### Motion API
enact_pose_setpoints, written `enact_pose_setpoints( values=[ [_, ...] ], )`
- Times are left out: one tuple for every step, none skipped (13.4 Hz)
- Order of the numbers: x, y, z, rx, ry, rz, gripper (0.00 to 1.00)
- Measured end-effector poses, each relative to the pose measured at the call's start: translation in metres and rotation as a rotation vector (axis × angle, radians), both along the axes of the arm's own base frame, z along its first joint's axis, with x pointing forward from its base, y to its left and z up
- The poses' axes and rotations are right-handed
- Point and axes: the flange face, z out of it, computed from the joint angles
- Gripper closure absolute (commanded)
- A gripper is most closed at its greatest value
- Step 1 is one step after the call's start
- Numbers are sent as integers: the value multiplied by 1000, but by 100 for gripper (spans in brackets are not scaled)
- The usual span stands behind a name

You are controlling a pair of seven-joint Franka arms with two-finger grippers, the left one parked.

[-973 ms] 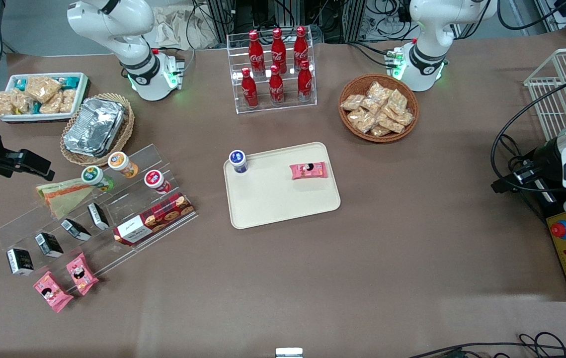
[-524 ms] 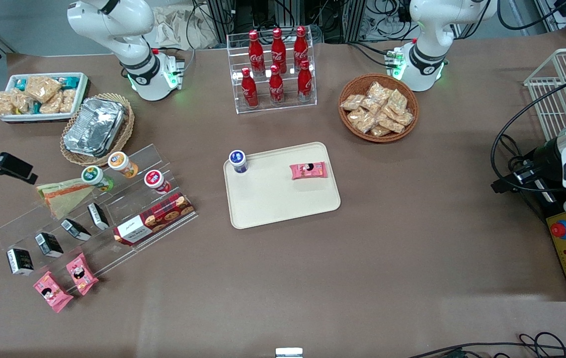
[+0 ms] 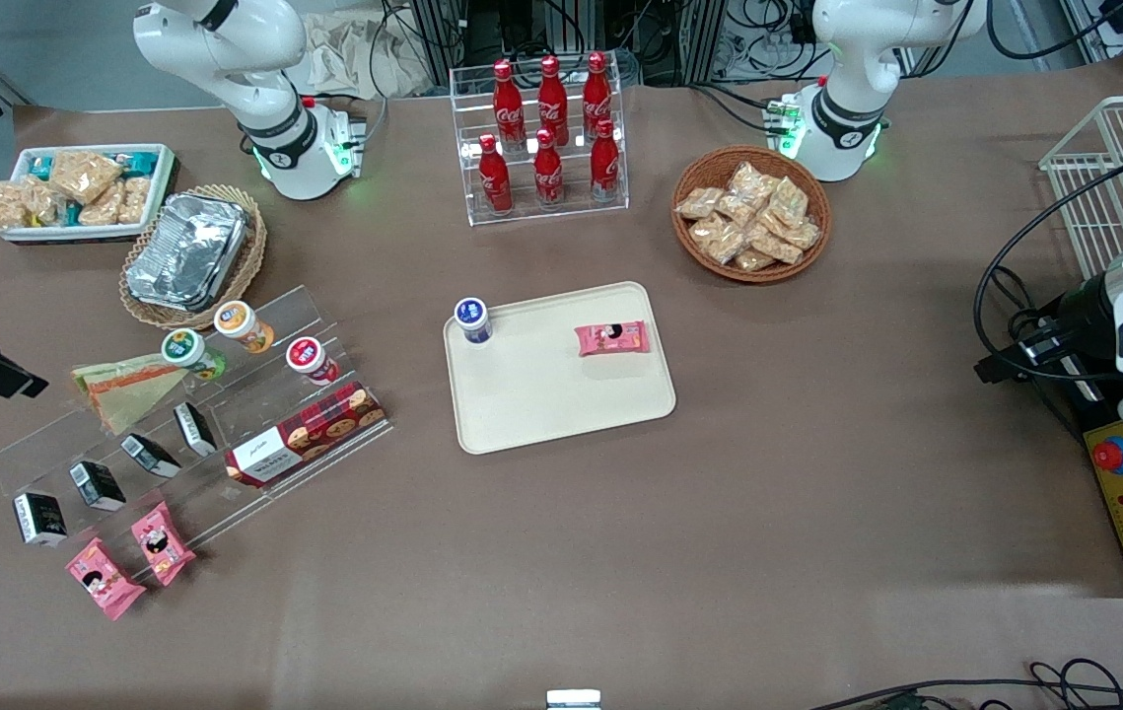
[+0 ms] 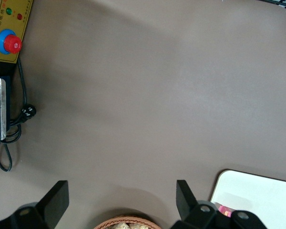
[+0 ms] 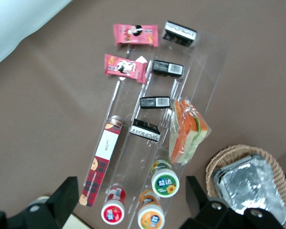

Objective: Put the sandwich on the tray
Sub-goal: 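Lower the open right gripper over the plastic-wrapped orange sandwich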

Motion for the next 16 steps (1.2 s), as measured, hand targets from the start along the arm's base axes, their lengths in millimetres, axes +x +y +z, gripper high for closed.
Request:
enact_pose_setpoints(
  values=[
    [3,-6,-8,0,13,-37,0],
    [4,-17,-16,0,27,-66,0],
    [5,-32,-24,0,40,-95,0],
    [6,-46,-32,0,49,-117,0],
    [7,-58,-39,0,54,-137,0],
    [10,-65,-47,-1,57,-147,0],
    [13,-68,-56,-2,57,-151,0],
    [15,-69,-67,-2,58,-153,0],
    [15,-72,-79,0,61,-157,0],
    [14,-74,-90,2,67,-161,0],
    [13,-75,-100,3,73,-162,0],
    [12,-75,-108,5,79,-162,0],
    [10,-76,-117,6,85,-163,0],
    [8,-76,-124,8,88,-164,0],
    [6,-76,-130,9,86,-163,0],
    [3,-76,-135,9,81,-155,0]
  ],
)
